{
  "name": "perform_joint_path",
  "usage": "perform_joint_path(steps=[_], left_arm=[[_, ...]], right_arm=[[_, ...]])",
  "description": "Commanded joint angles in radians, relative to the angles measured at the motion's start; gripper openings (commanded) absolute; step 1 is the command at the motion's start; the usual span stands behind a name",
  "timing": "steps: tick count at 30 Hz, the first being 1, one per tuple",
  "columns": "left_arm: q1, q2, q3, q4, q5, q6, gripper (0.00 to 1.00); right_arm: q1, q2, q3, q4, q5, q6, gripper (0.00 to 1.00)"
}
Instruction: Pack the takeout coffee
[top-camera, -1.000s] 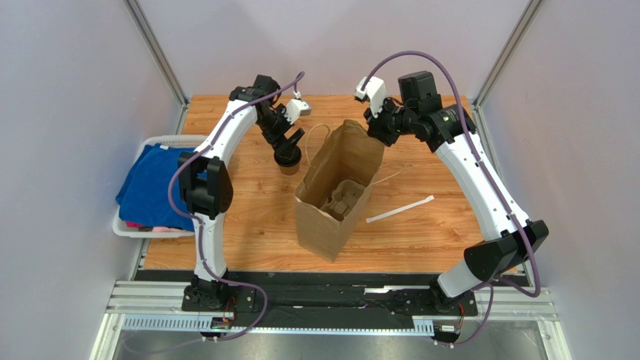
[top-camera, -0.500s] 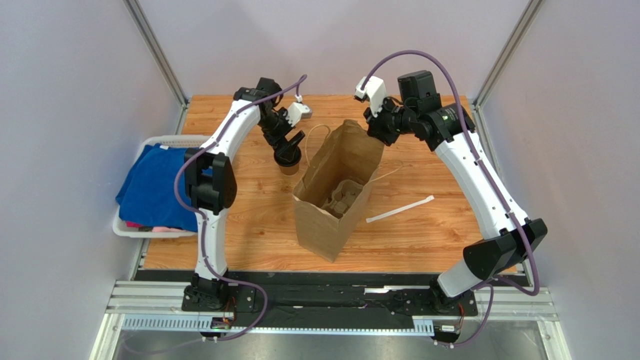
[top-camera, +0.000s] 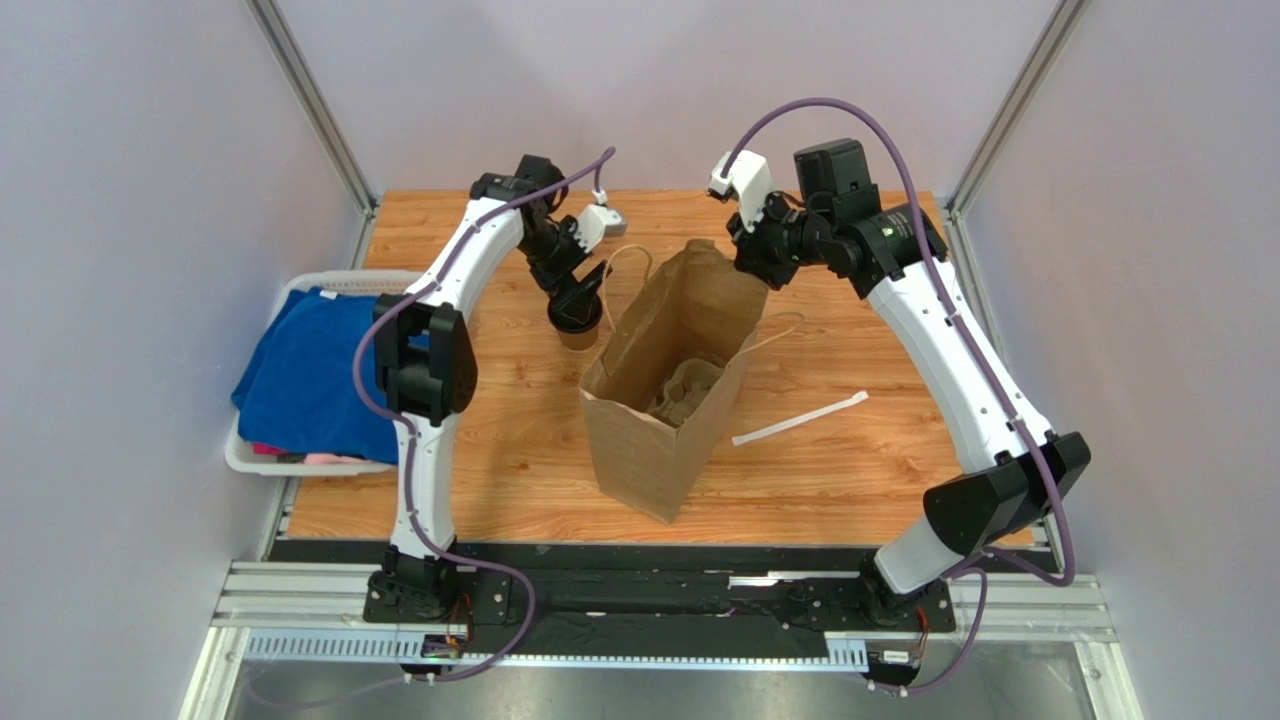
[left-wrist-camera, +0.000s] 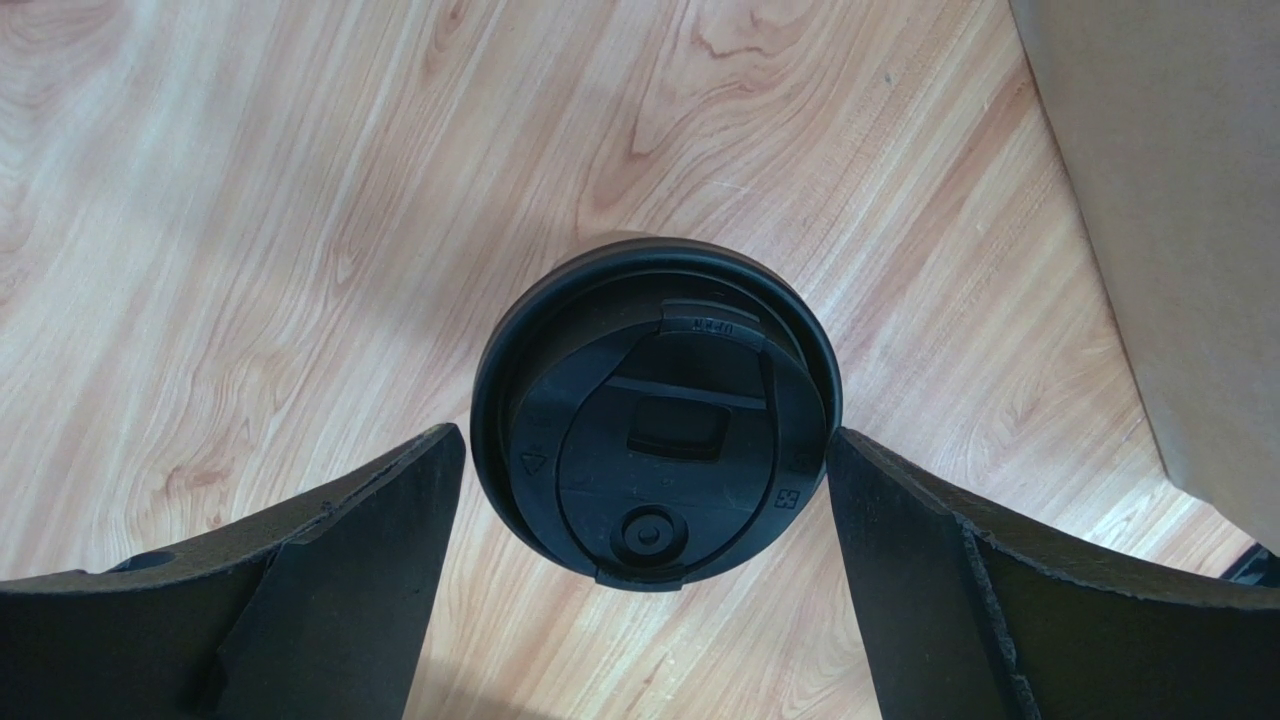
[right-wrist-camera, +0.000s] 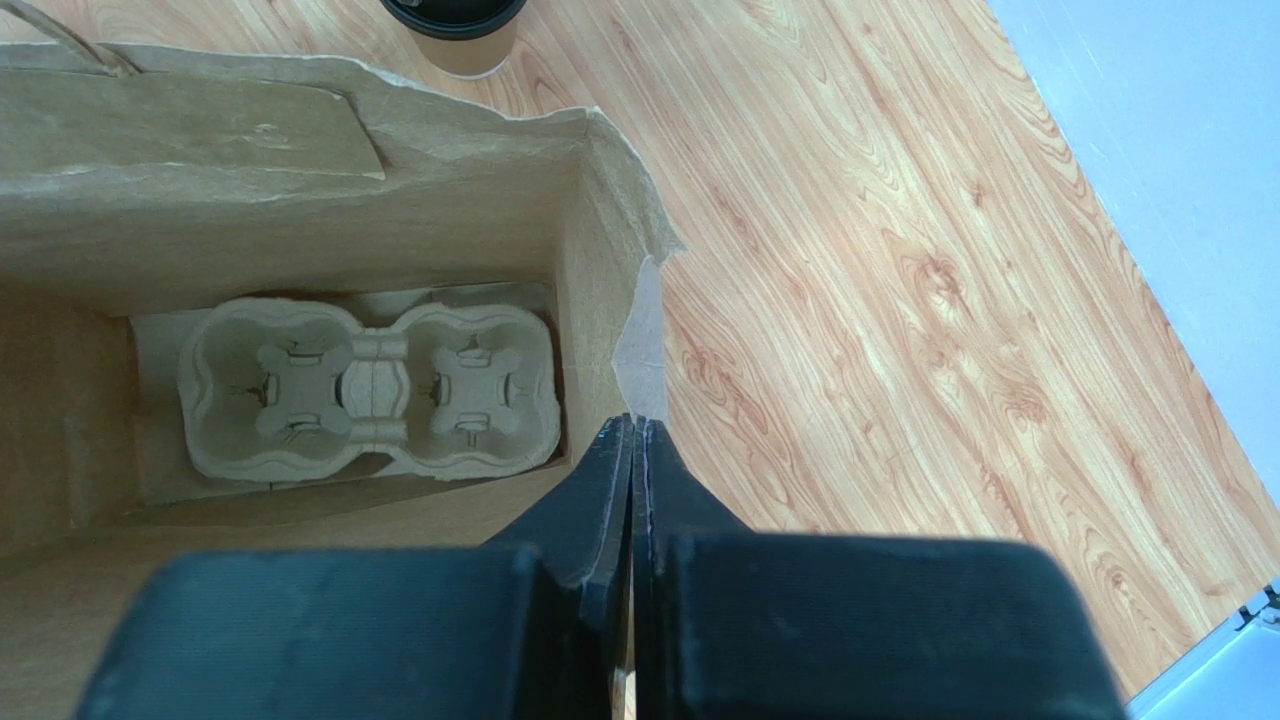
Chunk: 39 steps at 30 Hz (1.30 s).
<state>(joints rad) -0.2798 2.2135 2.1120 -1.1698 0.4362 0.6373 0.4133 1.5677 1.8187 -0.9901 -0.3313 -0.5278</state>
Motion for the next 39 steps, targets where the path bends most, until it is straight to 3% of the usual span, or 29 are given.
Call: perform_joint_path(steps=[1, 16, 25, 29, 33, 39], left_arm=[[0.004, 0.017, 0.042, -0.019, 0.038, 0.022, 0.98], [0.004, 0.029, 0.042, -0.031, 0.041, 0.012, 0.94], [0.007, 0.006, 0.042, -0.037, 0.049, 0.001, 0.74], [0.022, -0.028, 0.045, -0.037, 0.055, -0.024, 0.56], [0.039, -0.073, 0.052, -0.047, 0.05, -0.047, 0.45], [0.059, -0.149, 0.081, -0.08, 0.053, -0.094, 0.36]], right_arm=[[-0.005, 0.011, 0.033, -0.005, -0.005, -0.006, 0.0], [-0.016, 0.014, 0.031, -0.007, -0.02, -0.018, 0.0], [-0.022, 0.009, 0.024, -0.005, -0.02, 0.003, 0.0], [-0.024, 0.0, 0.013, -0.004, -0.012, 0.046, 0.0], [-0.025, -0.014, -0.005, 0.004, -0.014, 0.11, 0.0], [-0.025, -0.038, -0.032, 0.018, -0.005, 0.19, 0.0]])
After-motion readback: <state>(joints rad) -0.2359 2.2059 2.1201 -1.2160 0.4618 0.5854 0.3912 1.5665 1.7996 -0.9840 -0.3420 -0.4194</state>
